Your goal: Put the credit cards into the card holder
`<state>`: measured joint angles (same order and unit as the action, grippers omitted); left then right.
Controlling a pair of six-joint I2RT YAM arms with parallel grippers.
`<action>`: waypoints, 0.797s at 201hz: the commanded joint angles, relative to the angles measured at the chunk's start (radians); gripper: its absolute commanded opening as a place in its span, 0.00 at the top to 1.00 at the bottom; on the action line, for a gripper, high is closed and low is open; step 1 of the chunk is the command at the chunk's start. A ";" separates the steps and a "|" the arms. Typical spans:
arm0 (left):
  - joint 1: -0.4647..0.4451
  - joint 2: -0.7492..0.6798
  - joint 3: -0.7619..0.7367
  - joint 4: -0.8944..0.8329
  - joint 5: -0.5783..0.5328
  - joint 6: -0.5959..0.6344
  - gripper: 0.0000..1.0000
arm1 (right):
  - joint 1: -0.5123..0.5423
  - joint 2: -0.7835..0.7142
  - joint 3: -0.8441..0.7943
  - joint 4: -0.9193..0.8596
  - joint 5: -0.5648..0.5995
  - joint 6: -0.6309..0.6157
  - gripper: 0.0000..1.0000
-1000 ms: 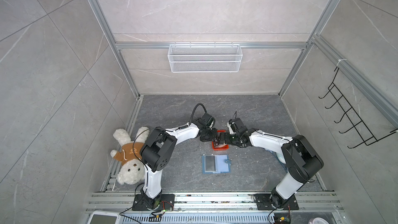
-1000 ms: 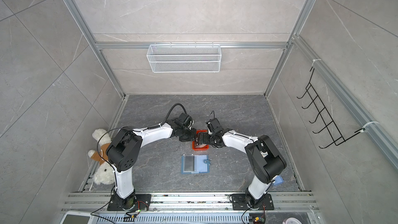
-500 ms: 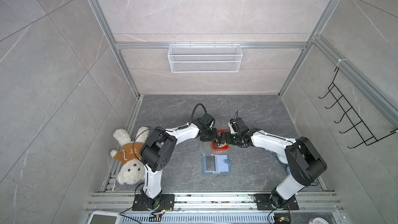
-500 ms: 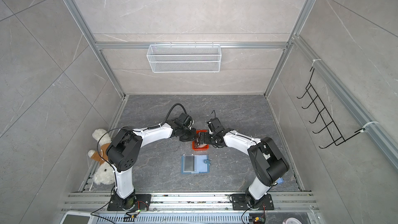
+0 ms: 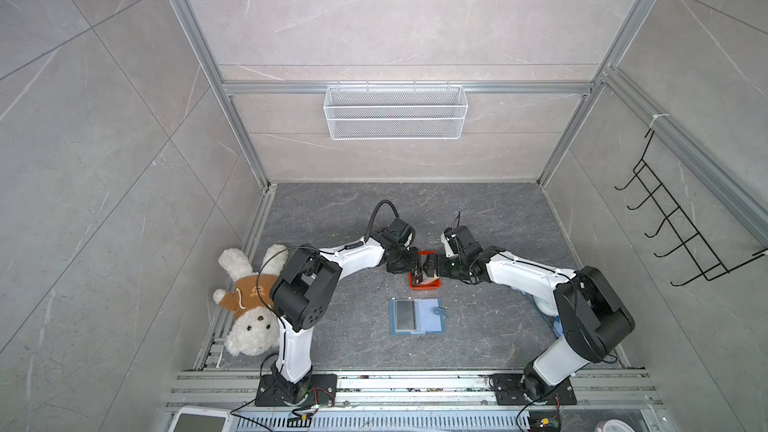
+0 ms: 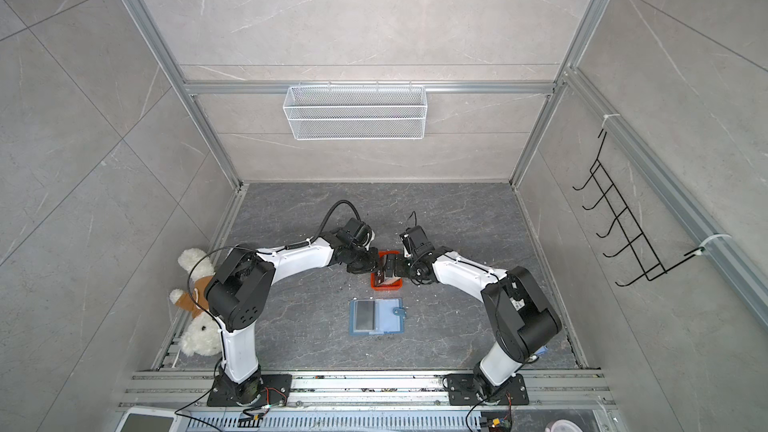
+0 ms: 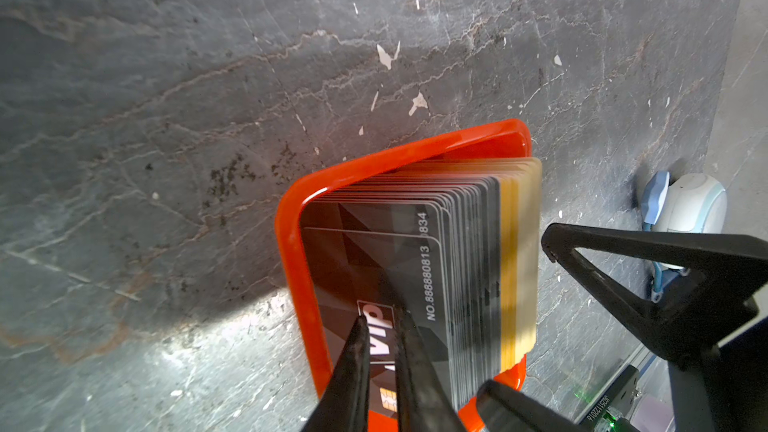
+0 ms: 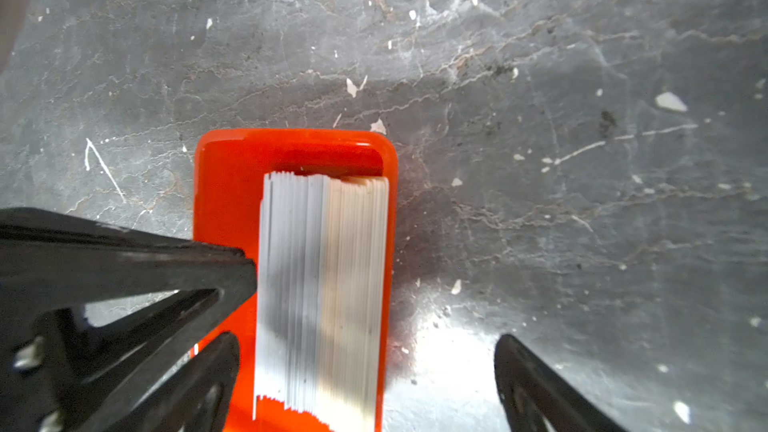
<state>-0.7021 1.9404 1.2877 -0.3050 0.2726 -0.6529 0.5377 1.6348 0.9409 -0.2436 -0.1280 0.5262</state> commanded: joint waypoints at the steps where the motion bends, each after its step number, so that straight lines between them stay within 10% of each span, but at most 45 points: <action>1: 0.003 0.003 -0.007 0.005 0.014 -0.008 0.84 | -0.003 -0.006 0.017 -0.024 -0.041 -0.020 0.04; 160: 0.002 0.000 -0.015 -0.012 -0.007 -0.003 0.92 | 0.007 0.095 0.032 0.007 -0.089 -0.013 0.04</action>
<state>-0.7021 1.9404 1.2816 -0.3107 0.2653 -0.6579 0.5385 1.7092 0.9466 -0.2375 -0.2108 0.5262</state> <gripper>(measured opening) 0.080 0.959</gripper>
